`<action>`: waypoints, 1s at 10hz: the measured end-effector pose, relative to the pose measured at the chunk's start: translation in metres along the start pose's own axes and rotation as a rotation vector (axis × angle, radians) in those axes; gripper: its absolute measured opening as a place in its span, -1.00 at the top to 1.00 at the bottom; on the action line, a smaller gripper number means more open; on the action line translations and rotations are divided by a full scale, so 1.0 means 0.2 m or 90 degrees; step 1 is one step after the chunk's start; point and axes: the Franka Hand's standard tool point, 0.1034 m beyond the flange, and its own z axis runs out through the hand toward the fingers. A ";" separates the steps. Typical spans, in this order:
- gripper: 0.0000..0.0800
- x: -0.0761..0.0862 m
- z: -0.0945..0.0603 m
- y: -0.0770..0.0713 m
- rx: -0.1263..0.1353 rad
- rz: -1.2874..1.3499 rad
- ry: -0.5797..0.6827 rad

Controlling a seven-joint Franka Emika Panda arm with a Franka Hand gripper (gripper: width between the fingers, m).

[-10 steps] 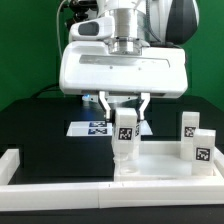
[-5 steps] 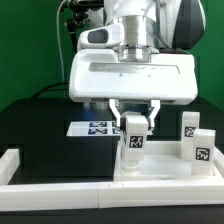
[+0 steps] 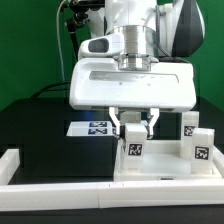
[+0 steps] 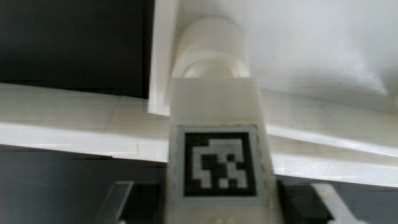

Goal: Assemble square table

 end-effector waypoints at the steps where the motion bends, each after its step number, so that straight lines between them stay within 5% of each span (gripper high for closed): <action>1: -0.32 0.00 0.00 0.00 0.000 0.000 0.000; 2: -0.32 0.00 0.00 0.00 0.000 0.000 0.000; 3: -0.57 0.00 0.00 0.00 0.000 0.000 0.000; 9: -0.62 -0.01 0.00 0.00 0.001 0.007 -0.006; 10: -0.62 -0.03 0.01 0.00 0.016 0.070 -0.049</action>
Offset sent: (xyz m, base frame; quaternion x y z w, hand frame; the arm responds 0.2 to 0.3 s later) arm 0.0000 0.0000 0.0000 0.0000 0.0000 0.0000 1.0000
